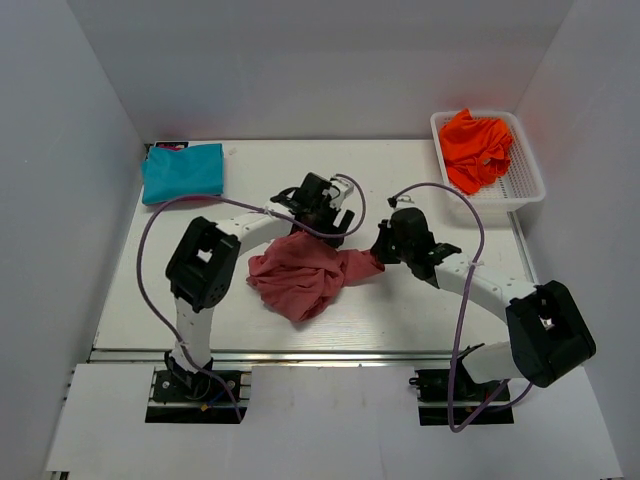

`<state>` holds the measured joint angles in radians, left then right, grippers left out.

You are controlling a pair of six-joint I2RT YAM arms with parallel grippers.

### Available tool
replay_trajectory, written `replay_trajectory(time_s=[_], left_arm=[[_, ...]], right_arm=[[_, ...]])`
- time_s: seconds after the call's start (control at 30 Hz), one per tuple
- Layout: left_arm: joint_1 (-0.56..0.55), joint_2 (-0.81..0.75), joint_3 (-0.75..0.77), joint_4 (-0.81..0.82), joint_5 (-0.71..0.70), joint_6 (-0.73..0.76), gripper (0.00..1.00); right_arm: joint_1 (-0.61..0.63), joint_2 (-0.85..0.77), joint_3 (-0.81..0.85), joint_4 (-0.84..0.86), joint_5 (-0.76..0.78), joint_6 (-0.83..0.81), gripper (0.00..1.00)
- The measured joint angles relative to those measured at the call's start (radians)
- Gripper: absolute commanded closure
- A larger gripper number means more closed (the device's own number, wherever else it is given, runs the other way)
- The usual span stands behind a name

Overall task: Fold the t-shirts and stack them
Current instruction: Flatten out the tshirt

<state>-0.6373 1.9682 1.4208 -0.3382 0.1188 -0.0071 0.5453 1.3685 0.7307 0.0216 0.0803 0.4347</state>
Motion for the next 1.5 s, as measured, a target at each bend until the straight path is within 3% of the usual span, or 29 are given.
replay_trajectory(time_s=[0.07, 0.13, 0.17, 0.2, 0.43, 0.83, 1.13, 1.5], left_arm=[[-0.009, 0.047, 0.029, -0.028, -0.002, 0.006, 0.09], [-0.019, 0.085, 0.054, -0.053, -0.007, 0.003, 0.52], [-0.025, 0.111, 0.074, -0.076, -0.017, 0.007, 0.91], [-0.026, 0.116, 0.078, -0.080, -0.015, 0.010, 1.00], [-0.030, 0.057, 0.031, -0.053, -0.088, -0.022, 1.00], [-0.013, -0.506, -0.094, 0.137, -0.224, -0.026, 1.00], [-0.013, -0.798, -0.145, 0.204, -0.343, 0.044, 1.00], [-0.013, -1.075, -0.159, 0.266, -0.803, 0.143, 1.00]], right_arm=[[0.000, 0.000, -0.005, -0.002, 0.003, 0.000, 1.00], [0.000, 0.000, -0.008, -0.003, 0.005, 0.000, 1.00], [0.000, 0.000, -0.008, -0.003, 0.008, 0.000, 1.00], [0.000, 0.000, -0.008, -0.003, 0.010, 0.000, 1.00], [0.000, -0.014, -0.009, -0.008, 0.038, 0.000, 1.00], [0.000, -0.253, 0.021, -0.022, 0.293, -0.006, 1.00], [-0.001, -0.450, 0.159, 0.103, 0.458, -0.173, 1.00], [-0.001, -0.560, 0.323, 0.301, 0.666, -0.521, 1.00]])
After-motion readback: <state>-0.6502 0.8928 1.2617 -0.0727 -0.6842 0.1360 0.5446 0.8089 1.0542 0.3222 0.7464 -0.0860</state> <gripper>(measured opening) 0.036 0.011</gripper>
